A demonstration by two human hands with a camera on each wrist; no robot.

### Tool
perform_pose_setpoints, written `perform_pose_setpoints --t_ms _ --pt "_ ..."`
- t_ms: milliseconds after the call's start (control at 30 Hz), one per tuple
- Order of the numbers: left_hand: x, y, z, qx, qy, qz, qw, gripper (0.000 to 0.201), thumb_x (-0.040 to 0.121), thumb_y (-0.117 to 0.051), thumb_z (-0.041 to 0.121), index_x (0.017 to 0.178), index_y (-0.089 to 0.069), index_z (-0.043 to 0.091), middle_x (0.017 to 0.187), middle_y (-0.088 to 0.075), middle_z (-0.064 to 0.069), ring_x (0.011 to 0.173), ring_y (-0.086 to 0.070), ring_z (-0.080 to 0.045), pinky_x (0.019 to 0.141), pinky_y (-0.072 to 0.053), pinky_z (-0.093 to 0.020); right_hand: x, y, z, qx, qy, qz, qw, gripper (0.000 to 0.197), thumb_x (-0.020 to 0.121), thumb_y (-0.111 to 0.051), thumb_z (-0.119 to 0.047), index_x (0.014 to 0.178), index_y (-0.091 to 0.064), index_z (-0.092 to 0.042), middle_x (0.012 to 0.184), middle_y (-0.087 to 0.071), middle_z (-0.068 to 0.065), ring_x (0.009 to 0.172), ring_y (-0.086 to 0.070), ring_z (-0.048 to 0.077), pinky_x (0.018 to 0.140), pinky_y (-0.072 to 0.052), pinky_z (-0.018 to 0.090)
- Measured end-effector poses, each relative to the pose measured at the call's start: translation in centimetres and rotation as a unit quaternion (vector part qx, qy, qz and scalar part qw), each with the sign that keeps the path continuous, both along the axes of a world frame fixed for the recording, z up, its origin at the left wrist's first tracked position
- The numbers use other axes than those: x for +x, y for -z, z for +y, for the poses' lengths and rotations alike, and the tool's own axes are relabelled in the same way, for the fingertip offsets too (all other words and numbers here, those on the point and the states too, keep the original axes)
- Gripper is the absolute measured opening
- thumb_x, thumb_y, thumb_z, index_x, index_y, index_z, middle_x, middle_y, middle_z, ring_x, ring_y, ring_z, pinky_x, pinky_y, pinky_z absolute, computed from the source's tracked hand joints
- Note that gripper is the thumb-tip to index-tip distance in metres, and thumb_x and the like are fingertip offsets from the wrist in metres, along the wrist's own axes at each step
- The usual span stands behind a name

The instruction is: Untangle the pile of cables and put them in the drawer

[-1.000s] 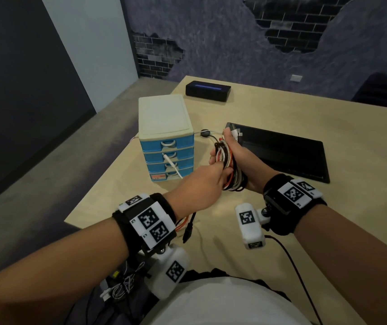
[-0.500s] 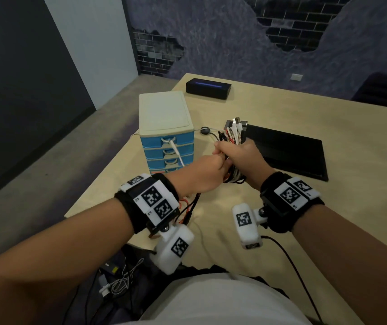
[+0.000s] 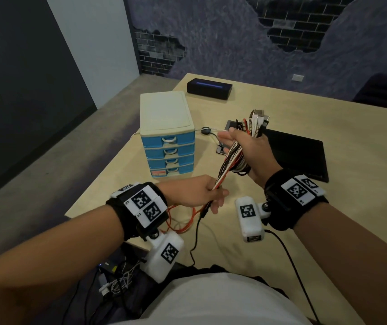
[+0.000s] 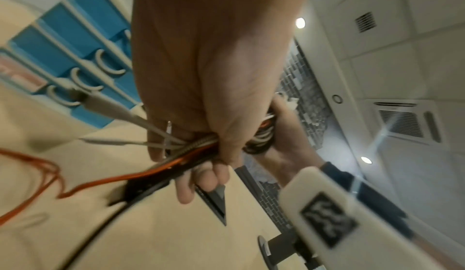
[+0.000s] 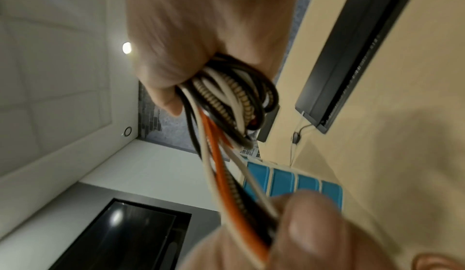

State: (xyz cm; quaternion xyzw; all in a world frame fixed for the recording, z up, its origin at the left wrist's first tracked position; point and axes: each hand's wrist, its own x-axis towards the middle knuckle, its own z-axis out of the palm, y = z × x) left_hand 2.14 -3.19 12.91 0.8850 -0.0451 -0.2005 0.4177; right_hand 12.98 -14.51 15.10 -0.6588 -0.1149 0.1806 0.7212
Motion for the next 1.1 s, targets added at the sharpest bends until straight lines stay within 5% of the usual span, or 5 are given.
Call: perform_pose_setpoints --t_ms 200,500,733,967,1100 --pt "-0.2 1.3 0.3 -0.057 0.011 -0.041 0.997 0.051 0.102 -0.038 0.034 0.079 -0.066 -0.001 0.084 -0.068 -0.018 0.086 -0.061 -0.035 0.085 -0.047 -0.035 -0.2 -0.3 -0.3 0.071 -0.010 0.078 0.994 0.033 0.094 -0.056 -0.010 0.062 -0.050 -0.015 0.051 -0.045 -0.002 0.045 -0.050 0.012 0.053 -0.048 0.031" --pt "-1.3 2.5 3.2 -0.269 -0.010 0.111 0.957 0.066 0.078 -0.045 0.074 0.083 -0.057 0.009 0.075 -0.058 -0.006 0.072 -0.063 -0.025 0.077 -0.052 -0.037 1.4 -1.0 -1.5 0.143 0.005 0.130 0.981 0.036 0.092 -0.047 -0.001 0.059 -0.044 -0.016 0.047 -0.038 -0.003 0.040 -0.041 0.010 0.045 -0.043 0.026" --pt "-1.2 3.1 3.5 -0.392 -0.092 0.248 0.881 0.063 0.095 -0.018 0.062 0.085 -0.054 0.010 0.083 -0.064 -0.012 0.083 -0.067 -0.030 0.081 -0.050 -0.037 1.8 -0.9 -1.8 0.126 -0.003 0.120 0.985 0.034 0.090 -0.050 -0.004 0.059 -0.045 -0.017 0.050 -0.040 -0.003 0.043 -0.044 0.010 0.048 -0.046 0.026" --pt "-0.6 2.4 3.6 -0.266 -0.107 0.227 0.931 0.031 0.091 -0.046 0.041 0.075 -0.049 0.015 0.063 -0.045 -0.001 0.054 -0.024 -0.015 0.040 -0.035 -0.016 1.7 -1.1 -2.0 0.103 -0.049 0.113 0.987 0.034 0.091 -0.050 -0.004 0.060 -0.046 -0.017 0.050 -0.042 -0.003 0.044 -0.045 0.010 0.049 -0.046 0.026" --pt "0.2 1.6 3.0 0.016 -0.145 0.028 0.989 0.051 0.099 -0.037 0.045 0.060 -0.049 0.015 0.048 -0.047 0.004 0.043 -0.037 -0.013 0.042 -0.032 -0.021 1.7 -1.1 -2.5 0.016 -0.136 0.154 0.979 0.028 0.093 -0.052 -0.007 0.067 -0.046 -0.017 0.056 -0.042 -0.002 0.046 -0.047 0.009 0.051 -0.047 0.023"
